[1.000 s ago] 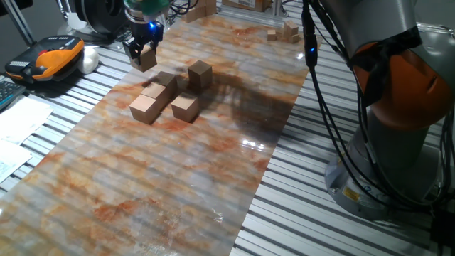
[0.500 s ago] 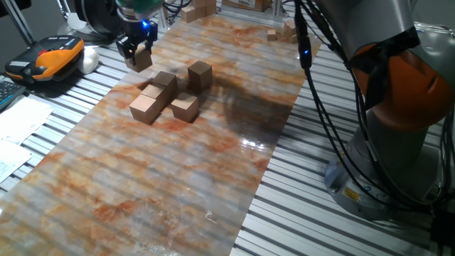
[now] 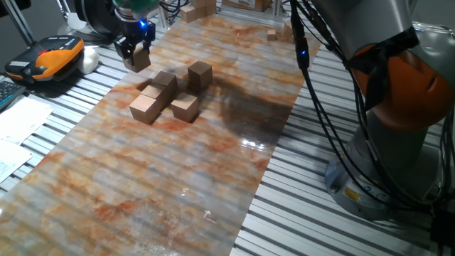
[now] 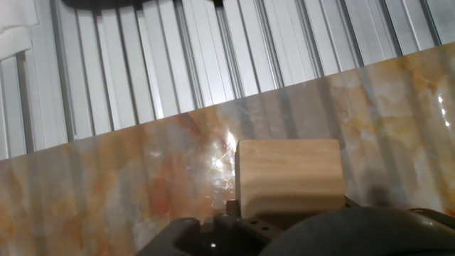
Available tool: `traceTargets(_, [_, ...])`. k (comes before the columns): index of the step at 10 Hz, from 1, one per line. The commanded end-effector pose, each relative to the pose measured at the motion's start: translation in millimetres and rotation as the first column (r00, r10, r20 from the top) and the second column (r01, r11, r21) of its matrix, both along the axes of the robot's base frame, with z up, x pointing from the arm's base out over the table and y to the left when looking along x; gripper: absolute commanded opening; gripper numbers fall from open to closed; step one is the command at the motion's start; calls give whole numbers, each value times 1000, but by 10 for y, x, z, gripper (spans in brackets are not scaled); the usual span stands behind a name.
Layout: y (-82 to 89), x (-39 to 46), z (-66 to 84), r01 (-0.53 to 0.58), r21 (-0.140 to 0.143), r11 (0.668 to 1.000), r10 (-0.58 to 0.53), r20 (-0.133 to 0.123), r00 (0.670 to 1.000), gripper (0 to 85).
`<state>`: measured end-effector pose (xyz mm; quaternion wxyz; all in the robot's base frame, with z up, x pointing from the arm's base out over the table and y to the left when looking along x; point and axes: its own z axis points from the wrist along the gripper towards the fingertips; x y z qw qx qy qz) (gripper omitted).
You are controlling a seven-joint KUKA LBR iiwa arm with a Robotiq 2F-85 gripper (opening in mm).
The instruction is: Stack the blocks into a pyramid shape
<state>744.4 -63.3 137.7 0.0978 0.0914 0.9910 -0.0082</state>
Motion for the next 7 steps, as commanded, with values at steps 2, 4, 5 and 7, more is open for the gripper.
traceTargets(2, [9,18,4,4,-6,1000,-4,-2,1000,0])
traceTargets(4, [-3,-4,5,-7,-8,1000,7,1,1000,0])
traceTargets(5, [-10,-31,5,-13,-8,1000,13,3,1000,0])
traceTargets(7, [-12,-76,-20,-25,-12,1000,25,6,1000,0])
